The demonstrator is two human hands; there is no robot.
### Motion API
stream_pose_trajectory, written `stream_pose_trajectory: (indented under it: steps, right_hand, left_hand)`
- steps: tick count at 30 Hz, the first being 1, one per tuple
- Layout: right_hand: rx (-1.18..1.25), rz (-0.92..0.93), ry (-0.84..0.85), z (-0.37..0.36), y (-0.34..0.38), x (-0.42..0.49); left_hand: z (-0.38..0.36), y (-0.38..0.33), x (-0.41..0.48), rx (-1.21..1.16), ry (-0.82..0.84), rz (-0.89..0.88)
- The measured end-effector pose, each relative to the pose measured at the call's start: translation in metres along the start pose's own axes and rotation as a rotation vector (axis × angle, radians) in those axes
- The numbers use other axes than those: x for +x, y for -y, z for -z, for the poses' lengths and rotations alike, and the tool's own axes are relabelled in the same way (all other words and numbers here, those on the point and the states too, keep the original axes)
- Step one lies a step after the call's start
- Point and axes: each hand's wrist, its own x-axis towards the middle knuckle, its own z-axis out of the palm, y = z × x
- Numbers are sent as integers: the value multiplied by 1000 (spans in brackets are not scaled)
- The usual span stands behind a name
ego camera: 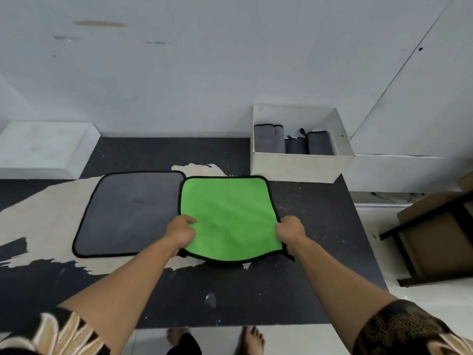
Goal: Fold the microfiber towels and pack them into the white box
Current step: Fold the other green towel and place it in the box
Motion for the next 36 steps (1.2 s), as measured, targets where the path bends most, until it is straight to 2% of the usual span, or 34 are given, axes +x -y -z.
stream_pose_trajectory:
  steps: [3, 7, 10, 15, 18, 20, 22, 24, 26, 28, 31, 34, 36]
  right_hand:
    - [-152, -74, -20, 14, -15, -7]
    - [-305, -134, 113, 20, -34, -21]
    - [-287, -170, 128, 21, -37, -23]
    - [-465, -129, 100, 22, -33, -25]
    - [-580, -75, -29, 18, -33, -26]
    - [-661, 72, -154, 13, -28, -26]
    - [-718, 276, -167, 1, -19, -24]
    - [-740, 429, -73, -14, -11, -22]
    - [-779, 509, 43, -33, -9, -21]
    - [-838, 534, 123, -48, -18, -22]
    - [-933, 498, 110, -55, -36, -17]
    - [-938, 390, 19, -48, -38, -9]
    - [-909, 367, -33, -45, -29, -2]
  left_hand:
    - [-2, 0, -12, 27, 55, 22]
    - [-15, 8, -28, 136, 182, 81]
    - [-21, 12, -35, 183, 185, 84]
    - [-22, 10, -40, 360, 171, 94]
    - [-19, 2, -47, 690, 191, 165]
    - [-19, -10, -46, 946, 21, 105]
    - [-25, -17, -38, 930, -137, -94]
    - [-36, -19, -30, 865, -131, -371]
    - [-48, -19, -26, 904, -23, -487]
    - [-60, -8, -21, 955, 46, -445]
    - [-70, 15, -17, 1019, 69, -367]
    - [-71, 18, -11, 1025, -29, -263]
    - [-68, 9, -1, 992, -96, -273]
